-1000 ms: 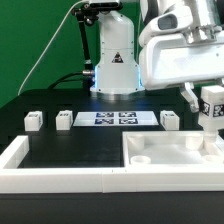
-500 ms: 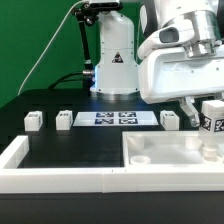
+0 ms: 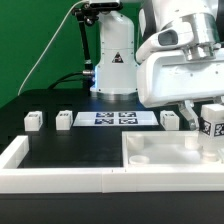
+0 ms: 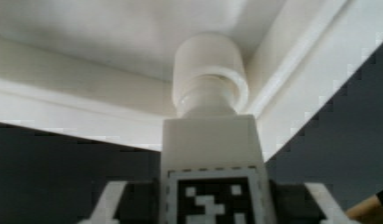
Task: Assemble square table
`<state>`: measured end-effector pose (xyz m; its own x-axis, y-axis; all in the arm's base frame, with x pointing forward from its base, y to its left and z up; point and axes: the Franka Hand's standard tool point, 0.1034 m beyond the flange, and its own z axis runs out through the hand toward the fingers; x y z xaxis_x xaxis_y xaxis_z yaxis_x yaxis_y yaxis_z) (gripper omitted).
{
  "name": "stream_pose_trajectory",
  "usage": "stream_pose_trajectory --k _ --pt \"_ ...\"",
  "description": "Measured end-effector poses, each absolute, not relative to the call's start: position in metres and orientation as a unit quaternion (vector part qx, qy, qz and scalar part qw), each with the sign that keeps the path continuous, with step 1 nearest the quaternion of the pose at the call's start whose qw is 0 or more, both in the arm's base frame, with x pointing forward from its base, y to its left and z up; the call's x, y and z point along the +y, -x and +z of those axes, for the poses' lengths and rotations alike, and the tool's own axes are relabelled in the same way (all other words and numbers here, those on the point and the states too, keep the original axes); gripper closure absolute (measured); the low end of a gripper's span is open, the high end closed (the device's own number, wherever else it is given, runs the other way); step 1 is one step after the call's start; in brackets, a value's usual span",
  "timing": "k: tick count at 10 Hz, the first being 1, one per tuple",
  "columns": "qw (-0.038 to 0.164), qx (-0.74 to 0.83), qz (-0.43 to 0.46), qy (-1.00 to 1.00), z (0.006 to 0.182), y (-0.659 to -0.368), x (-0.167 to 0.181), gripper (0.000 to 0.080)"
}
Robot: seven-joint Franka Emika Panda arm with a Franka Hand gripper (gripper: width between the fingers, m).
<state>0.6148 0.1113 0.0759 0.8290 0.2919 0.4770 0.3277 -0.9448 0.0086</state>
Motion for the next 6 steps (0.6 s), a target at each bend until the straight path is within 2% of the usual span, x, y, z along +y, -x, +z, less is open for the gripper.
stream_pose_trajectory --k 3,6 --pt "0.039 -0.161 -0.236 0.958 0.064 -0.613 0.111 0.0512" --pt "0.037 -0.158 -0.262 0.951 0.061 -0.612 0.113 0.0512"
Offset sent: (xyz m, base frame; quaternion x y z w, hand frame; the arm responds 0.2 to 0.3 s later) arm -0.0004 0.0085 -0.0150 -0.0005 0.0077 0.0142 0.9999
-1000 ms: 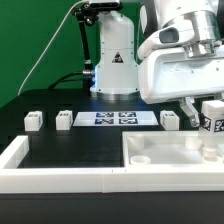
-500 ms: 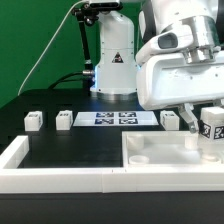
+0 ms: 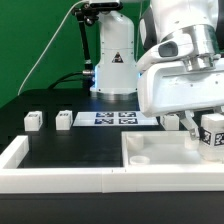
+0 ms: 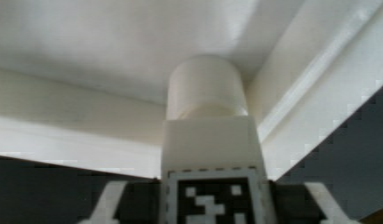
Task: Assemble square table
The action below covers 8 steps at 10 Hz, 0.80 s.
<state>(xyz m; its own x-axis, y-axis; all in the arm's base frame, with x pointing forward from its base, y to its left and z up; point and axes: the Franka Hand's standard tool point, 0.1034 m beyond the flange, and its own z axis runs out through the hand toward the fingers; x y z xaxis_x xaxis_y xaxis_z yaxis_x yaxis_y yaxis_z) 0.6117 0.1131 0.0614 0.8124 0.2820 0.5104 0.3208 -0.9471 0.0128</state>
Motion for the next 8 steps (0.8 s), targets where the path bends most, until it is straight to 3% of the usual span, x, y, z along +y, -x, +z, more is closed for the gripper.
stream_pose_trajectory --k 3,4,6,7,8 --pt "0.036 -0.158 -0.268 0.950 0.0613 -0.6114 0.1129 0.0441" --pt "0.036 -0.158 -0.268 0.950 0.0613 -0.6114 0.1129 0.0233" --pt "0.036 -0.158 -0.268 0.950 0.0613 -0.6114 0.1129 0.0233" --pt "0.036 -0.158 -0.268 0.950 0.0613 -0.6114 0.1129 0.0155" --pt "0.036 -0.158 -0.268 0.950 0.0613 -0.6114 0.1129 0.0155"
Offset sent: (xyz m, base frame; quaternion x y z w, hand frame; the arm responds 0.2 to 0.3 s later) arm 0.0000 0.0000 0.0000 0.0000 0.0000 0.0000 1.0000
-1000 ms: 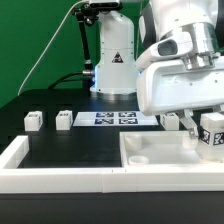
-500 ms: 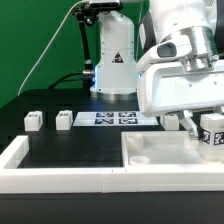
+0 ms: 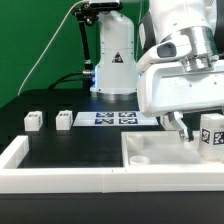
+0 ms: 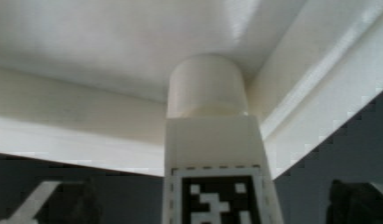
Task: Assemble square table
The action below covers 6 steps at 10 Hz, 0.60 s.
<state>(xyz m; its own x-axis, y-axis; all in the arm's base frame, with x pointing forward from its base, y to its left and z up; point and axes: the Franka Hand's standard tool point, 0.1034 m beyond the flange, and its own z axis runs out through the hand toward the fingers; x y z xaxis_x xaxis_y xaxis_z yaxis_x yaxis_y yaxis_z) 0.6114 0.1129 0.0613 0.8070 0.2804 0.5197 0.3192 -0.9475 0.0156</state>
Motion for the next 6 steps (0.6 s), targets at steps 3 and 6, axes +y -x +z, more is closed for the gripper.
stream_pose_trajectory --k 3,6 --pt "0.034 -0.159 -0.267 0.950 0.082 -0.616 0.111 0.0150" --pt "0.034 -0.163 -0.255 0.952 0.093 -0.618 0.111 0.0150"
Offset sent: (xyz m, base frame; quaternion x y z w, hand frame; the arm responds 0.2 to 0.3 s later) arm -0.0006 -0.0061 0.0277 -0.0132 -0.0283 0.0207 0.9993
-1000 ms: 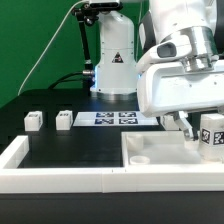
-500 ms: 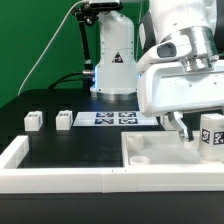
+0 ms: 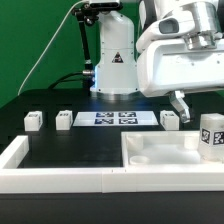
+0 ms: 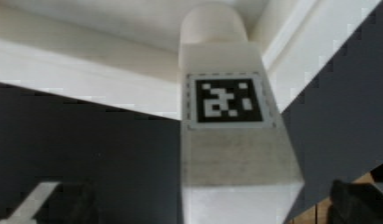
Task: Assemble square table
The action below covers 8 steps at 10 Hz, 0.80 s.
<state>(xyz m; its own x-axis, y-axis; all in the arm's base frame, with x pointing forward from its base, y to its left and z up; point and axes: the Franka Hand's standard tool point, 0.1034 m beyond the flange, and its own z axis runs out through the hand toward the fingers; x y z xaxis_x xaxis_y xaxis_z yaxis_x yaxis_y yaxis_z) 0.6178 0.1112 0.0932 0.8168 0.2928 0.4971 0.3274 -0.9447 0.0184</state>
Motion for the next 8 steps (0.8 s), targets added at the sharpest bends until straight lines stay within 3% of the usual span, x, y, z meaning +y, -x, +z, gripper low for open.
stream_pose_trajectory --k 8 --pt "0.055 -0.172 -0.013 0.983 0.0838 -0.6083 0.1195 0.0150"
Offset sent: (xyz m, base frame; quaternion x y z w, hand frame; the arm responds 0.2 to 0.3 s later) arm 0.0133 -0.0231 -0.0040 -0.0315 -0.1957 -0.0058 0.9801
